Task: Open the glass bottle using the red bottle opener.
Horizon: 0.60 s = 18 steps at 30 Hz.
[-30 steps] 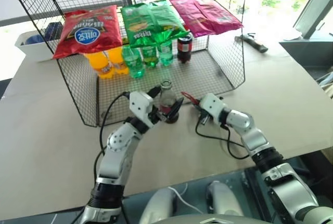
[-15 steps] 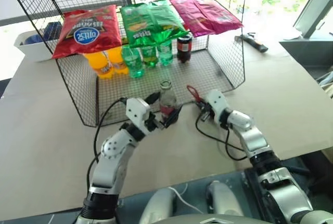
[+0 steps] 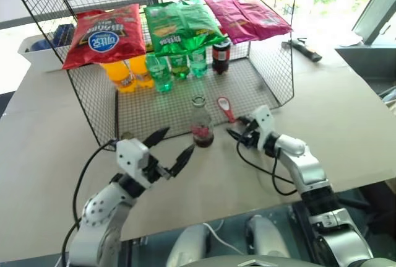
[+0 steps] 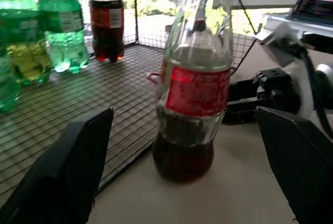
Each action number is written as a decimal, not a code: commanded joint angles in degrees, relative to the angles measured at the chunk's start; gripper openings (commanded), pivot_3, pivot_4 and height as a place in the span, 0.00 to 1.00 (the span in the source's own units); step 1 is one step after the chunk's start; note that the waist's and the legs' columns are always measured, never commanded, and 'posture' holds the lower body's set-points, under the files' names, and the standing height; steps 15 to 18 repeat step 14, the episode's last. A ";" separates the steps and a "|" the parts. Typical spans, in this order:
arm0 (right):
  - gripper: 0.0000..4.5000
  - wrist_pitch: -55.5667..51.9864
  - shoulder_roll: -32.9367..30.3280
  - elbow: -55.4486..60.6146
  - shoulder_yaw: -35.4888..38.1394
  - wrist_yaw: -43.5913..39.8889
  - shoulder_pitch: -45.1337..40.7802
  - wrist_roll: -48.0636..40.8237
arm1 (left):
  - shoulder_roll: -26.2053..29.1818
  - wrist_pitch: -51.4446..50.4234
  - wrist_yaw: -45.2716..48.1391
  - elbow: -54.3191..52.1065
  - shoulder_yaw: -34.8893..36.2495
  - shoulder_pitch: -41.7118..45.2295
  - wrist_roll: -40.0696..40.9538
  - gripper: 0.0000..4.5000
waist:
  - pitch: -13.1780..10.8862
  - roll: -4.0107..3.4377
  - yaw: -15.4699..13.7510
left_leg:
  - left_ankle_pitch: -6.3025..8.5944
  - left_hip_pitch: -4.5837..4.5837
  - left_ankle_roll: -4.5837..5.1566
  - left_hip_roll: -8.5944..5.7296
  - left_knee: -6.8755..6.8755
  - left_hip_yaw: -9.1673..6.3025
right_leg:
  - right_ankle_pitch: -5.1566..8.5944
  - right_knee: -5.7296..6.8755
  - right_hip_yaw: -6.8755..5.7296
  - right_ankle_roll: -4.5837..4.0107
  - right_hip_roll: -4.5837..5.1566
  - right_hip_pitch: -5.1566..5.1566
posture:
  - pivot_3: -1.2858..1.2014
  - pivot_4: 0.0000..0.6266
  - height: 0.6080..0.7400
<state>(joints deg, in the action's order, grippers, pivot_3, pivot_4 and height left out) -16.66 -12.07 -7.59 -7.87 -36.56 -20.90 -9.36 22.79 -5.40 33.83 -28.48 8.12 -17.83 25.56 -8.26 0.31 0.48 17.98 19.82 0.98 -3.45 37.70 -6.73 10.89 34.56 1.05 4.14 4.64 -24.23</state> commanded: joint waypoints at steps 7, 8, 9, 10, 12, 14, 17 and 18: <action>1.00 4.18 -12.93 12.10 6.62 -9.05 13.55 -5.62 | -1.89 5.39 -6.27 -0.07 5.61 -14.91 -9.69 1.00 | -0.10 0.14 -0.08 | 0.07 0.04 0.12 -0.01 -0.02 0.06 | 0.02 -0.15 -0.01 0.04 0.06 0.03 | 0.52 0.24 0.99; 1.00 5.26 -13.82 12.43 7.01 -10.35 14.48 -6.27 | -1.80 7.12 -6.49 0.54 5.53 -16.01 -11.85 1.00 | -0.12 0.17 -0.07 | 0.07 0.04 0.12 0.00 -0.02 0.06 | 0.02 -0.16 -0.03 0.04 0.06 0.04 | 0.52 0.24 0.99; 1.00 6.82 -15.02 12.26 7.35 -11.94 15.46 -6.61 | -2.08 7.78 -6.77 1.12 5.95 -16.96 -12.46 1.00 | -0.16 0.18 -0.05 | 0.08 0.02 0.13 0.01 -0.02 0.08 | 0.03 -0.16 -0.03 0.04 0.06 0.07 | 0.52 0.24 0.99; 1.00 7.96 -15.87 11.75 7.78 -12.85 16.10 -6.78 | -2.51 7.82 -6.69 1.41 6.42 -17.64 -11.61 1.00 | -0.19 0.20 -0.03 | 0.13 0.01 0.23 0.03 -0.02 0.13 | 0.03 -0.18 -0.02 0.05 0.07 0.09 | 0.52 0.24 0.99; 1.00 11.09 -17.37 10.08 8.50 -14.46 16.57 -6.61 | -3.03 8.28 -6.39 1.41 6.83 -18.82 -10.50 1.00 | -0.31 0.31 0.03 | 0.21 0.01 0.36 0.05 -0.02 0.16 | 0.03 -0.19 -0.01 0.05 0.09 0.09 | 0.52 0.24 0.99; 1.00 13.26 -18.06 8.61 8.88 -14.99 16.24 -6.50 | -3.21 8.43 -6.49 1.16 6.86 -19.52 -10.72 1.00 | -0.40 0.41 0.06 | 0.21 0.00 0.38 0.07 0.00 0.17 | 0.03 -0.19 -0.02 0.06 0.09 0.10 | 0.52 0.24 0.99; 1.00 13.26 -18.06 8.61 8.88 -14.99 16.24 -6.50 | -3.21 8.43 -6.49 1.16 6.86 -19.52 -10.72 1.00 | -0.40 0.41 0.06 | 0.21 0.00 0.38 0.07 0.00 0.17 | 0.03 -0.19 -0.02 0.06 0.09 0.10 | 0.52 0.24 0.99; 1.00 13.26 -18.06 8.61 8.88 -14.99 16.24 -6.50 | -3.21 8.43 -6.49 1.16 6.86 -19.52 -10.72 1.00 | -0.40 0.41 0.06 | 0.21 0.00 0.38 0.07 0.00 0.17 | 0.03 -0.19 -0.02 0.06 0.09 0.10 | 0.52 0.24 0.99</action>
